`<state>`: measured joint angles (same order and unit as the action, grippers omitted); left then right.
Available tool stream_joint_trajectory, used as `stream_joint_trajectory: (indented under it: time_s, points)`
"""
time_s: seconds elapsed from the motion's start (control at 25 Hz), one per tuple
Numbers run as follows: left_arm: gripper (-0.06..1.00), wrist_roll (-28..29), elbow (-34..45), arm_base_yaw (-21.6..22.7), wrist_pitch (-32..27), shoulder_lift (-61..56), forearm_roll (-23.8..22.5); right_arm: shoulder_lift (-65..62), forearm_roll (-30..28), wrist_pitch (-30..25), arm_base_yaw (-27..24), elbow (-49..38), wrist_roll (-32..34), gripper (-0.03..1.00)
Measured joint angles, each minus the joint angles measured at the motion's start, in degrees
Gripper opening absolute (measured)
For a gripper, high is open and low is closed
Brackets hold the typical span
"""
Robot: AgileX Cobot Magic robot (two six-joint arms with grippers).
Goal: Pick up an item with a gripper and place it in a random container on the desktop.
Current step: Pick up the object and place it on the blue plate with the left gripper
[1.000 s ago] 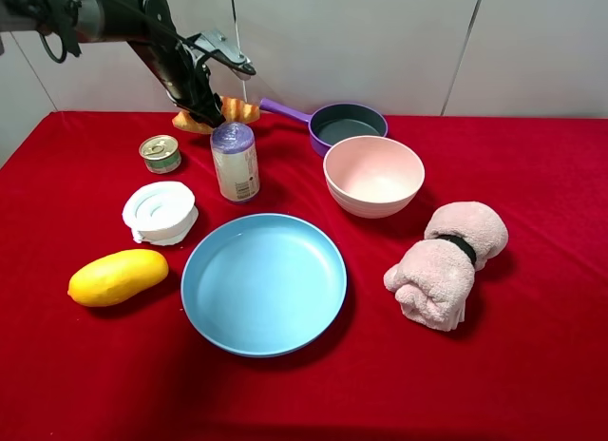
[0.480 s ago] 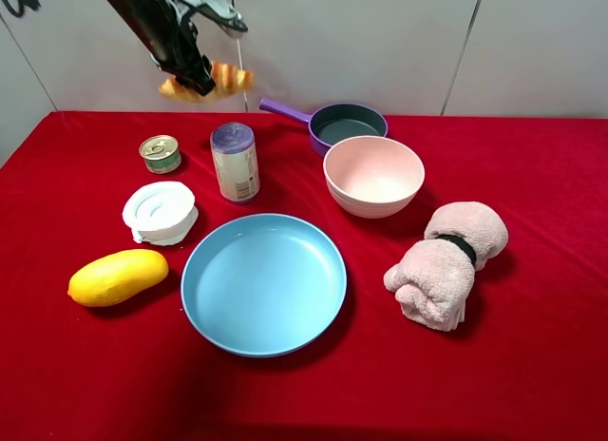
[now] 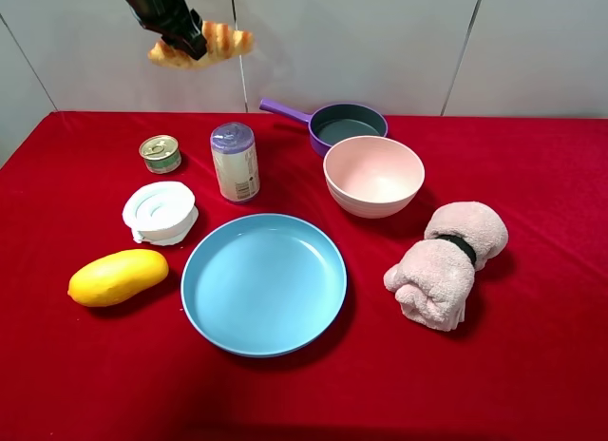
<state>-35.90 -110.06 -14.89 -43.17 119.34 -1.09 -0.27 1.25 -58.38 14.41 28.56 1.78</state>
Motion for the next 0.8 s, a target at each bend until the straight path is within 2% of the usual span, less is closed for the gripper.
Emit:
stream_joint_trajectory:
  time_s: [0.36, 0.8]
  points:
    - [0.51, 0.2, 0.0, -3.1, -5.6, -3.5, 1.1, 0.0, 0.0, 0.0, 0.0, 0.0, 0.0, 0.69]
    - [0.51, 0.2, 0.0, -8.9, -10.2, -6.1, 1.1, 0.0, 0.0, 0.0, 0.0, 0.0, 0.0, 0.69]
